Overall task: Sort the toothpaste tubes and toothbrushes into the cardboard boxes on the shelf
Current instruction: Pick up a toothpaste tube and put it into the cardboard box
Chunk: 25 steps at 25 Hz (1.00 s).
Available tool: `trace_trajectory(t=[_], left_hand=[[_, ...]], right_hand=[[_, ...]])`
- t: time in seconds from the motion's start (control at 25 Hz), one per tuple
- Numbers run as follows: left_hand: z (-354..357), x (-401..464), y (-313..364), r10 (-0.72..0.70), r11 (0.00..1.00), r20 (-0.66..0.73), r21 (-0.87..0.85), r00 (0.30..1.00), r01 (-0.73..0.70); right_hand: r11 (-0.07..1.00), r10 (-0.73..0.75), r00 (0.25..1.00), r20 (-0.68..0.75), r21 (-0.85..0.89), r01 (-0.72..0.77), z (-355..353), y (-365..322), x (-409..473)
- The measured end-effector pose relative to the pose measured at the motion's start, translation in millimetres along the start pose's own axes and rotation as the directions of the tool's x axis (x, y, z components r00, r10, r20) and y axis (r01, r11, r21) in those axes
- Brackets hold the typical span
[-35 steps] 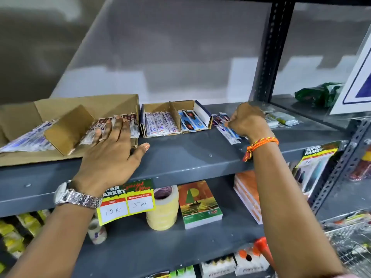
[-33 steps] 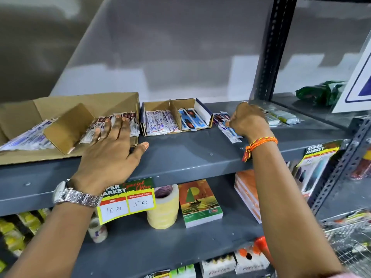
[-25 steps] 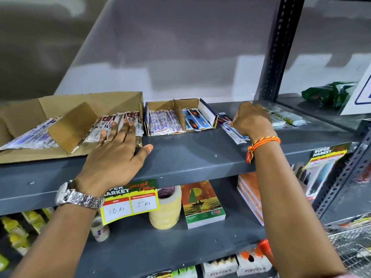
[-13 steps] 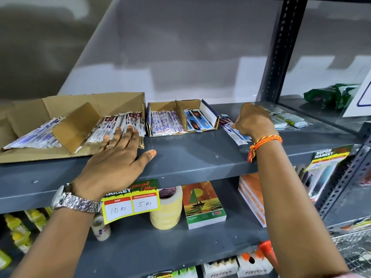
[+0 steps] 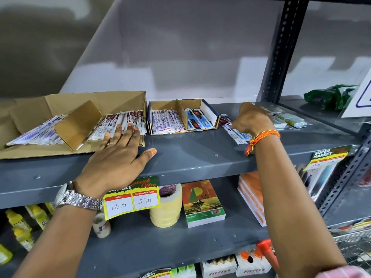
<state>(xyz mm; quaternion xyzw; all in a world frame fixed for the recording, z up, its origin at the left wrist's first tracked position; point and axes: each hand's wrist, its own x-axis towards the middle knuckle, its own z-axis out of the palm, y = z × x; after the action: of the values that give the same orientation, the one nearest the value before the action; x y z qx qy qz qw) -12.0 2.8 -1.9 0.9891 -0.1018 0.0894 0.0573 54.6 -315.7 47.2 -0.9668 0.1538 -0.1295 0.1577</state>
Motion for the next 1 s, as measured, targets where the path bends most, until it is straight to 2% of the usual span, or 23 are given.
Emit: trace_trajectory(t=[0.24,0.32,0.4,0.48,0.6,0.72,0.84,1.0], left_hand=[[0.9,-1.9,-0.9,0.009,1.000,-0.021,-0.013,1.000,-0.009],[1.8,-2.0,-1.1,0.009,1.000,-0.027,-0.018,1.000,-0.009],[2.1,-2.0,-1.2,0.009,1.000,-0.038,-0.020,0.999,-0.010],[2.3,-2.0,-1.2,0.012,1.000,-0.047,-0.021,0.999,-0.013],[2.7,-1.8,-2.1,0.014,1.000,-0.053,-0.020,0.998,-0.015],[3.4,-2.0,-2.2,0.014,1.000,-0.054,-0.016,0.998,-0.015],[3.7,-2.3,-2.2,0.012,1.000,-0.068,-0.015,0.998,-0.014],[4.6,-1.7,-2.6,0.013,1.000,-0.086,-0.017,0.996,-0.015]], right_hand=[[0.998,0.049,0.993,-0.105,0.033,-0.046,1.2,-6.9,-7.7],[0.990,0.024,0.980,-0.196,0.143,0.005,3.7,-0.9,-7.4],[0.933,0.008,0.967,-0.255,0.351,0.085,6.1,3.7,-7.3],[0.800,-0.012,0.973,-0.232,0.581,0.149,7.0,2.5,-10.5],[0.498,-0.072,0.990,-0.118,0.856,0.138,7.6,-9.5,-25.2],[0.205,-0.140,0.988,-0.063,0.974,0.092,7.9,-25.5,-50.3],[0.069,-0.169,0.985,-0.037,0.996,0.050,7.5,-36.9,-75.4],[0.026,-0.212,0.977,-0.014,0.999,0.020,5.4,-39.4,-100.1]])
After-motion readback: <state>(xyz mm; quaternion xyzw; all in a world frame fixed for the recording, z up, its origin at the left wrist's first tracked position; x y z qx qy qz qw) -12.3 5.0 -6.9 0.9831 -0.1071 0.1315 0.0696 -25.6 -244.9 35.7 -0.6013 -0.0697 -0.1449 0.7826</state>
